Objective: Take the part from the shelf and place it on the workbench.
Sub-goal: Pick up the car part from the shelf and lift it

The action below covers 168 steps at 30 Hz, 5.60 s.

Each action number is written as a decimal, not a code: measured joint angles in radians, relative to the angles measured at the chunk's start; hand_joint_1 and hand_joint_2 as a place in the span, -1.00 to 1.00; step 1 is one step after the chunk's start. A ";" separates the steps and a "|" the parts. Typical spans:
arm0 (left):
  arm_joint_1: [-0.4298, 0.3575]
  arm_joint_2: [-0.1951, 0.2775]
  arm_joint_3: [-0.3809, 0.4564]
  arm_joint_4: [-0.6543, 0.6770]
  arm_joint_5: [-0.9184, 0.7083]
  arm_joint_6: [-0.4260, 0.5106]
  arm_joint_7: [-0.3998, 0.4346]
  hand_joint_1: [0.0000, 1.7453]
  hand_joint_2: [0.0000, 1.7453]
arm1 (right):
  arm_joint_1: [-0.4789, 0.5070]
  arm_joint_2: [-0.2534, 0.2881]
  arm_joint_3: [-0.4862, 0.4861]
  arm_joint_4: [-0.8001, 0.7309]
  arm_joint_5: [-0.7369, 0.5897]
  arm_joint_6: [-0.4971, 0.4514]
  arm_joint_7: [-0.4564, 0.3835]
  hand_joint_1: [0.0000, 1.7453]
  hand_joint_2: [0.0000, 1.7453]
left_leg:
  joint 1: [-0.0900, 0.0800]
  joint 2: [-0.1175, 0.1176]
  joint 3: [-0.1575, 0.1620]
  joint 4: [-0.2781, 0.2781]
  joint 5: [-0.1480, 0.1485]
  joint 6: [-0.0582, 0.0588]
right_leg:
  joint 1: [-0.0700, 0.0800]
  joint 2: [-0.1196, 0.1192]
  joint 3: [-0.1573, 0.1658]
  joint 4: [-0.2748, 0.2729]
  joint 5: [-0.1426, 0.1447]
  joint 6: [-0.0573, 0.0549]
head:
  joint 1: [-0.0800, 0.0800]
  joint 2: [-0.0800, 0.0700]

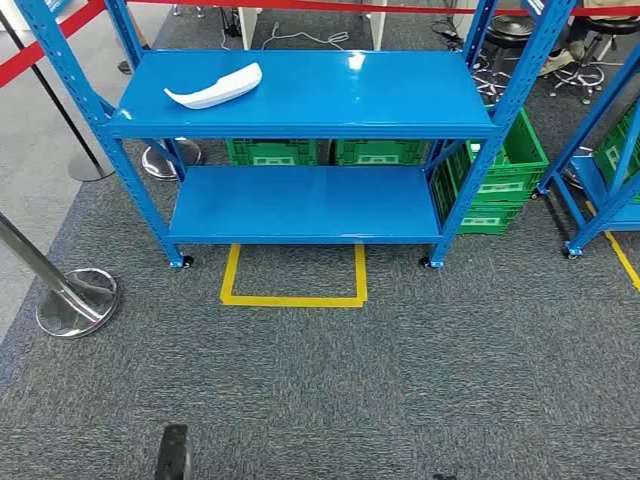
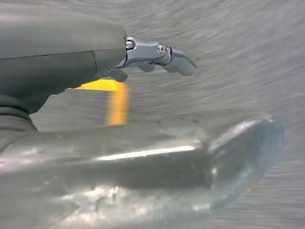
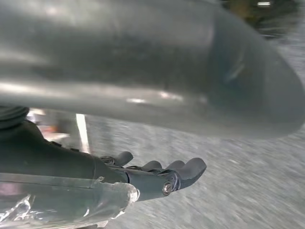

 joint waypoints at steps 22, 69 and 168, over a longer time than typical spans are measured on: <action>0.204 0.013 -1.153 -1.395 0.826 -0.024 -0.066 -1.00 -1.00 | -0.024 -0.002 -0.062 0.000 0.094 -0.014 -0.321 -1.00 -1.00 | 0.000 -0.003 -0.003 0.000 0.003 0.000 | 0.001 -0.003 0.004 0.000 0.003 -0.001 | 0.000 0.000; 0.254 0.057 -1.523 -1.485 0.964 -0.155 -0.056 -1.00 -1.00 | -0.019 -0.005 -0.093 0.007 0.131 0.153 -0.313 -1.00 -1.00 | 0.000 -0.007 0.022 -0.038 0.010 0.024 | -0.010 0.005 -0.138 0.231 -0.062 0.020 | 0.009 0.000; 0.256 0.047 -1.476 -1.477 1.043 -0.378 -0.058 -1.00 -1.00 | -0.017 -0.004 0.041 0.017 0.365 0.057 -0.074 -1.00 -1.00 | -0.009 -0.007 0.011 -0.003 -0.026 -0.005 | 0.008 0.021 -0.067 0.025 0.036 -0.027 | 0.009 0.000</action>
